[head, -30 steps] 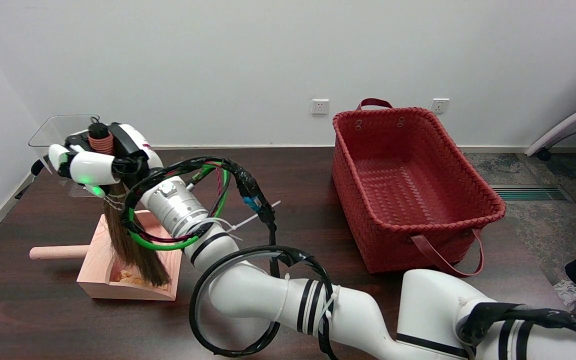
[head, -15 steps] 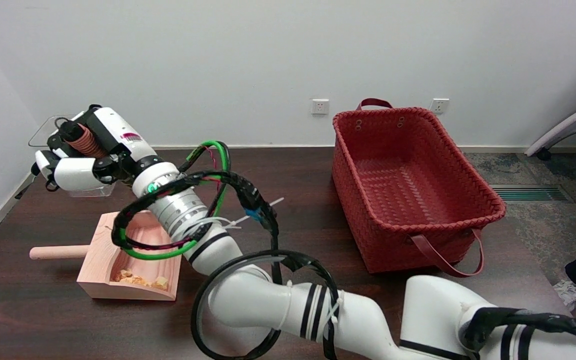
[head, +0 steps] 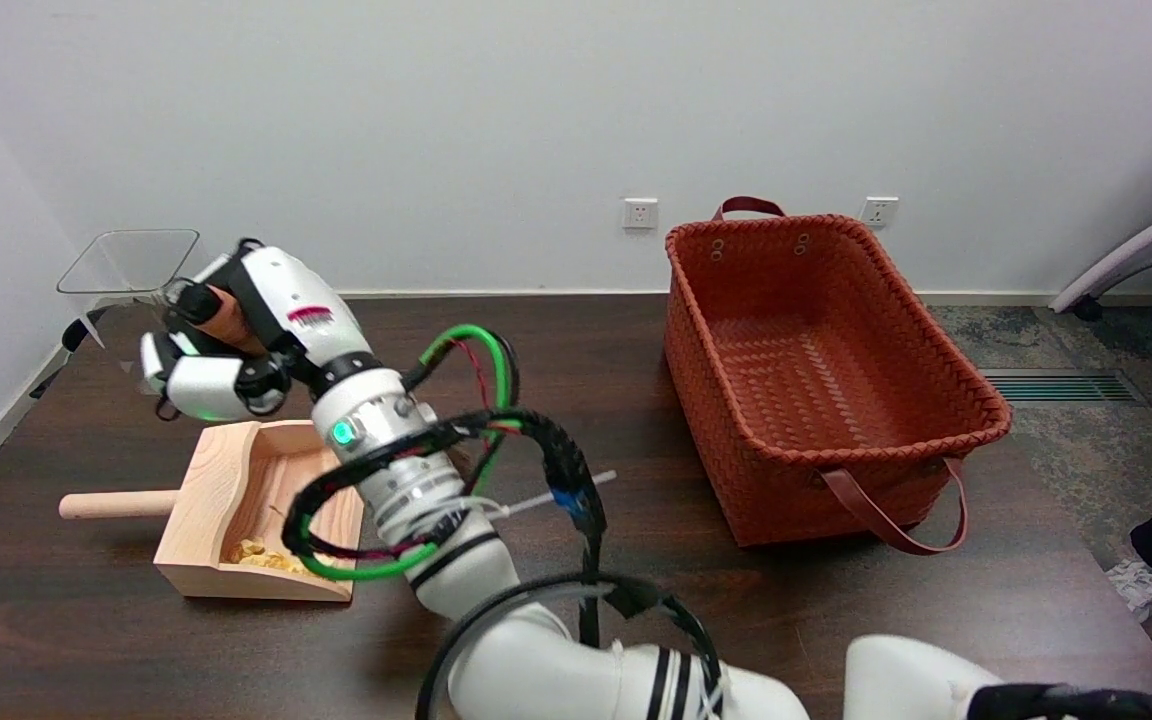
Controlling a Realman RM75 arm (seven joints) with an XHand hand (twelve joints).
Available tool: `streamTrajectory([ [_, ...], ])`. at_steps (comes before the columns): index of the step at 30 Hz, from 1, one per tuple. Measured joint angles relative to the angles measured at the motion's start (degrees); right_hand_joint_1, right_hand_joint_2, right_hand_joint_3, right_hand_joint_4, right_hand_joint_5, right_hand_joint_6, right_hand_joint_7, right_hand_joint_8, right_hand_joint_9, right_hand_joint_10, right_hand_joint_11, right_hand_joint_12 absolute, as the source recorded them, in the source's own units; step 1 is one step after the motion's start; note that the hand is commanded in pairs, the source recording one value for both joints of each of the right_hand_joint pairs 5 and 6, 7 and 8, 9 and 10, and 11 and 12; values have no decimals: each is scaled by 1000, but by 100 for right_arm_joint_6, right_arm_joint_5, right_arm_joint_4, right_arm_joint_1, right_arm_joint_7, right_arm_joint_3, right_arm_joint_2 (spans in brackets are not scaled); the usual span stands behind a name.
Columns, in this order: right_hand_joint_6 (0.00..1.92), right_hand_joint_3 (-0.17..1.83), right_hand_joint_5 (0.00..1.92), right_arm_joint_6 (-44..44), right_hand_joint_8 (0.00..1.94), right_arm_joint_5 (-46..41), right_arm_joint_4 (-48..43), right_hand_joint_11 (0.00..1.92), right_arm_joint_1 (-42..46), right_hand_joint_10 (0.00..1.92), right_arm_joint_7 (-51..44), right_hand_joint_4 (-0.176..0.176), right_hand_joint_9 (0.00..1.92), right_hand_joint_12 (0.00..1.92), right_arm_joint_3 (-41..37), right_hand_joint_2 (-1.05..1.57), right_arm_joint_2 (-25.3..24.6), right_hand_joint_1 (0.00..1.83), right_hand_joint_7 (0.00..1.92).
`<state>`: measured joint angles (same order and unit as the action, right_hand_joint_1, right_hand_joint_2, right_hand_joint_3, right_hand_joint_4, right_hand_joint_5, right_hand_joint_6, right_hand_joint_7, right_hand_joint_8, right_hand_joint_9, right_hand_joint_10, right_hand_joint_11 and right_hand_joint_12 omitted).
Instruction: Sweep the paper balls into the dustpan.
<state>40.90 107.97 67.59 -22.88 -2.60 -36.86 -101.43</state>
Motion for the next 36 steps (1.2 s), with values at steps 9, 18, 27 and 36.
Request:
streamTrajectory([
  [9,1920,987,1920,783,1920,79,-74,1920,506,1920,-311,0,1920,1920,86,1194,-120,1208,1920],
  [18,1920,967,1920,1443,1920,84,-720,1920,753,1920,-43,0,1920,1920,184,1202,-388,1207,1920],
  [27,1920,967,1920,1695,1920,-46,-1258,1920,751,1920,470,0,1920,1920,416,1197,-672,1192,1920],
  [36,1920,994,1920,1633,1920,-326,-1527,1920,669,1920,1154,0,1920,1920,651,1199,-906,1179,1920],
])
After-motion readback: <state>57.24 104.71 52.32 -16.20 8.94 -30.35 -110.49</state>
